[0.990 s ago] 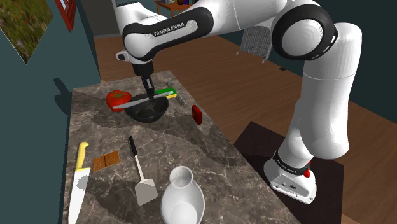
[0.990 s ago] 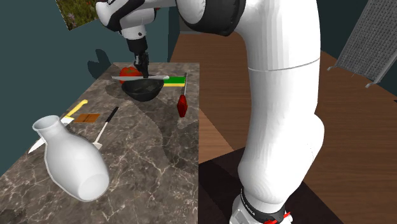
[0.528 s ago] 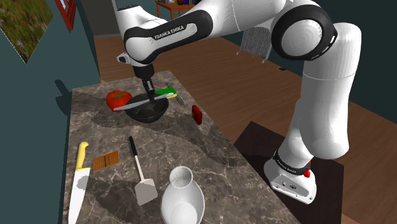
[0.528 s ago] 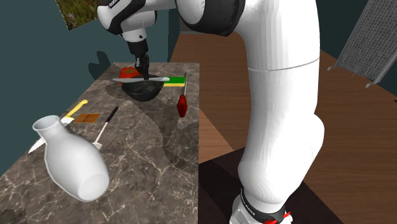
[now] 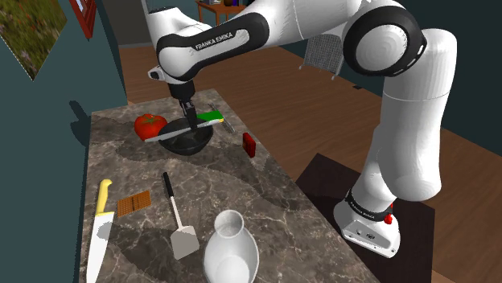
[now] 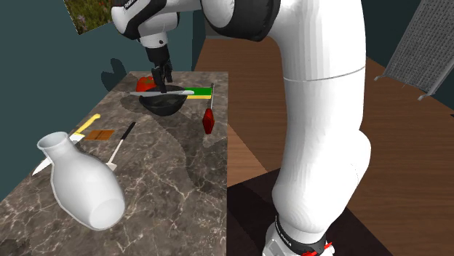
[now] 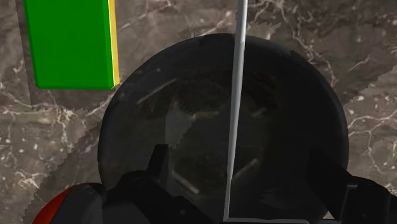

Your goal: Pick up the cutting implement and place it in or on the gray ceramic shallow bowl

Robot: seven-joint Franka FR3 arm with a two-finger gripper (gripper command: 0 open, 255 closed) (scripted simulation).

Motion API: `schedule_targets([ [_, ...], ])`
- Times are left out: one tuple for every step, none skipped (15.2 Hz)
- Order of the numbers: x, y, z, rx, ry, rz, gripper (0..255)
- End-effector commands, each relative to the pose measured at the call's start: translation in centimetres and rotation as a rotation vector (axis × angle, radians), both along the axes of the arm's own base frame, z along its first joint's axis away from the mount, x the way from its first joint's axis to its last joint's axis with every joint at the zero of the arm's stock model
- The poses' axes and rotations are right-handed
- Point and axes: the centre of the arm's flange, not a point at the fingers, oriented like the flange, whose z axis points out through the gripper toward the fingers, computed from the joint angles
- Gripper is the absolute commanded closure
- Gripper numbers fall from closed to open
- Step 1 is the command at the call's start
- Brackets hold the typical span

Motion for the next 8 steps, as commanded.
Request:
schedule_targets([
  [0.0,0.1,1.3,0.000,0.000,0.000,0],
  [0.1,0.1,2.6,0.000,0.000,0.000,0],
  [0.1,0.2,4.0,0.000,0.000,0.000,0],
  [0.1,0.2,5.0,0.000,0.000,0.000,0],
  [0.1,0.2,5.0,0.000,0.000,0.000,0],
  [0.1,0.2,5.0,0.000,0.000,0.000,0],
  [0.1,0.2,5.0,0.000,0.000,0.000,0],
  [0.1,0.2,5.0,0.000,0.000,0.000,0],
])
